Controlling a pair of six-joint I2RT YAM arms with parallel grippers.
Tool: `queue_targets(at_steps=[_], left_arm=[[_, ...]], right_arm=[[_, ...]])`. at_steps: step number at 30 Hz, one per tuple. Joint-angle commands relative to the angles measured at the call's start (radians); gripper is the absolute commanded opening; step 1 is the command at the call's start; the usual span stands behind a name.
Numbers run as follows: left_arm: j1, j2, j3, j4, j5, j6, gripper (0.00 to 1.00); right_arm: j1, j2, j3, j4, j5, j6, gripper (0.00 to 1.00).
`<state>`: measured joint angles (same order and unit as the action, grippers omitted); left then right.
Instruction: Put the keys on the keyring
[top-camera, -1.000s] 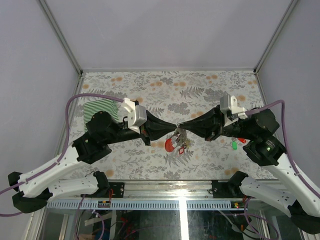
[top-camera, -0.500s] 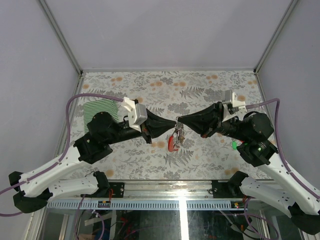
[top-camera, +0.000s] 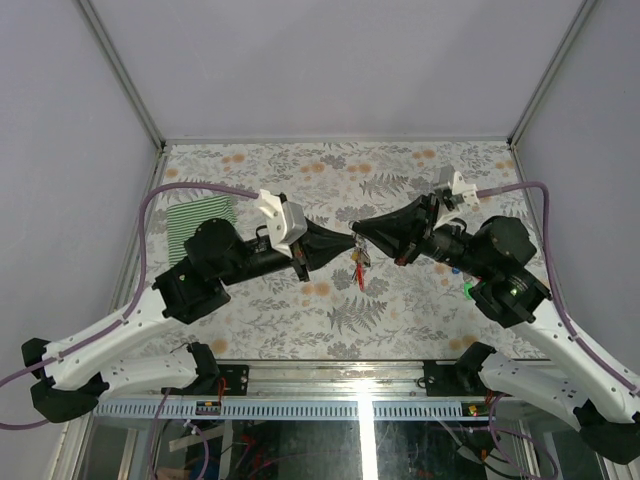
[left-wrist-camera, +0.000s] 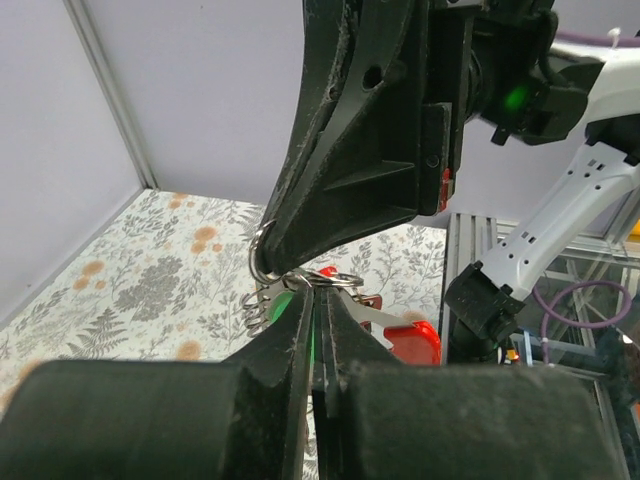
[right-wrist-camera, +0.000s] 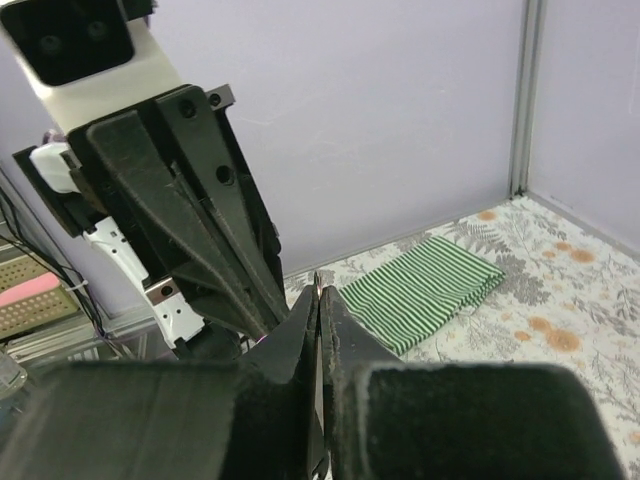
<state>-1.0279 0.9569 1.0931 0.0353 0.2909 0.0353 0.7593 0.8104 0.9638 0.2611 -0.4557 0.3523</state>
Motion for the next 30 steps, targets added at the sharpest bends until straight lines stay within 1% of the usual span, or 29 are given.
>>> queue_targets(at_steps=[1, 9, 14, 23, 30], left_arm=[[-0.019, 0.017, 0.064, -0.036, -0.016, 0.048, 0.0], [-0.031, 0.034, 0.123, -0.148, -0.101, 0.132, 0.0], [-0.034, 0.036, 0.143, -0.2, -0.144, 0.168, 0.0], [-0.034, 0.032, 0.141, -0.212, -0.161, 0.178, 0.0], [-0.034, 0.029, 0.141, -0.212, -0.158, 0.182, 0.0]], right_arm=[[0.001, 0.038, 0.101, -0.071, 0.069, -0.014, 0.0], [0.002, 0.046, 0.149, -0.209, 0.079, -0.064, 0.0], [0.001, 0.032, 0.158, -0.249, 0.08, -0.087, 0.0], [0.001, 0.048, 0.177, -0.282, 0.038, -0.106, 0.0], [0.001, 0.089, 0.209, -0.329, -0.014, -0.113, 0.0]])
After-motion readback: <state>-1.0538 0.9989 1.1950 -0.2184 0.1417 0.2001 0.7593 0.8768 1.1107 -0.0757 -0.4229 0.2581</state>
